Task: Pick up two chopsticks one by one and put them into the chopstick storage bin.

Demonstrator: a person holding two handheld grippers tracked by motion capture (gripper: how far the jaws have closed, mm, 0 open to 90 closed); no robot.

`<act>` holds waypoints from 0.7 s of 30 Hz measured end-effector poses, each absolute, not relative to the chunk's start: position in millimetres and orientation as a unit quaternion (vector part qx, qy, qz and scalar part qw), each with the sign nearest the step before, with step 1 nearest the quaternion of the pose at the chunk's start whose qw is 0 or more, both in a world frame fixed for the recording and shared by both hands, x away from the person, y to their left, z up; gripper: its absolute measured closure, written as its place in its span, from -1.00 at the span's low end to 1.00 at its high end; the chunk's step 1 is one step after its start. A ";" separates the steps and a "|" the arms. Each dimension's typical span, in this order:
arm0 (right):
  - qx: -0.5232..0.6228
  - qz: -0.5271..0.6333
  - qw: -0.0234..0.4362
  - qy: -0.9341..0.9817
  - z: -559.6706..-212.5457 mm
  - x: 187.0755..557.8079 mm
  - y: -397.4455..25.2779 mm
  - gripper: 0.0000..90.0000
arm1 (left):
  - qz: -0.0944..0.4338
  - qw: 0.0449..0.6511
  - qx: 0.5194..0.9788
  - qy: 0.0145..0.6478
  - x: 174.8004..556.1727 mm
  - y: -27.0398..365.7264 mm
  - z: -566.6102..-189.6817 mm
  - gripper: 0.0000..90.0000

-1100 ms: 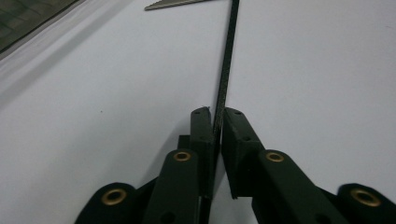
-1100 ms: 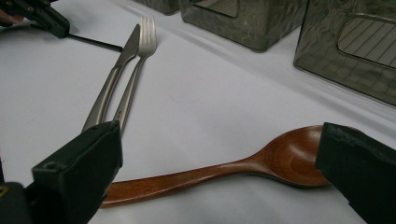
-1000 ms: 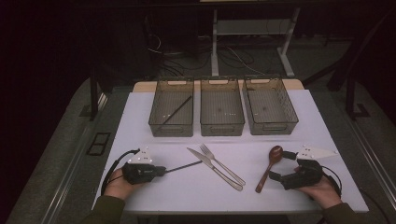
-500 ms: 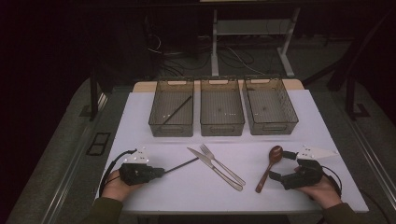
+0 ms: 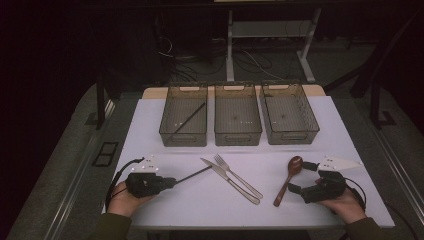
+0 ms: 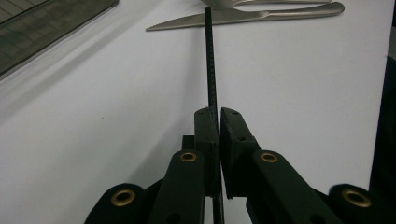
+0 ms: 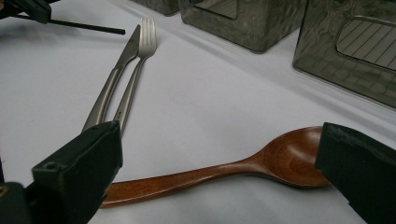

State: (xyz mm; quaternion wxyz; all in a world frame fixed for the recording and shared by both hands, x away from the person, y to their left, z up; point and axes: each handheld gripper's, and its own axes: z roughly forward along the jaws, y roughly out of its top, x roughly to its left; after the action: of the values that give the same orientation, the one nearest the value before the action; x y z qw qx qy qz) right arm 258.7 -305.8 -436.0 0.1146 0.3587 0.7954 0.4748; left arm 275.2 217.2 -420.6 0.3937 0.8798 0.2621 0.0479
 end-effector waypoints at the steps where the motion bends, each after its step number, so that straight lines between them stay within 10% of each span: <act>1: 0.358 0.475 0.115 0.796 -435.9 258.7 -305.8 -1.00 | 0.049 0.396 0.878 0.264 275.0 216.2 -419.8 0.89; 21: 0.359 0.472 0.115 0.797 -436.8 259.8 -305.2 -1.00 | 0.097 0.415 0.846 0.322 279.4 206.9 -384.2 0.89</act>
State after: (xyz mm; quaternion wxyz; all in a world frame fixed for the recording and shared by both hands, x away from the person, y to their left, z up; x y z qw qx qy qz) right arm 259.8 -305.2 -436.8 0.1145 0.3586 0.7974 0.4716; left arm 279.4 206.9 -384.2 0.4148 0.8456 0.3218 0.0968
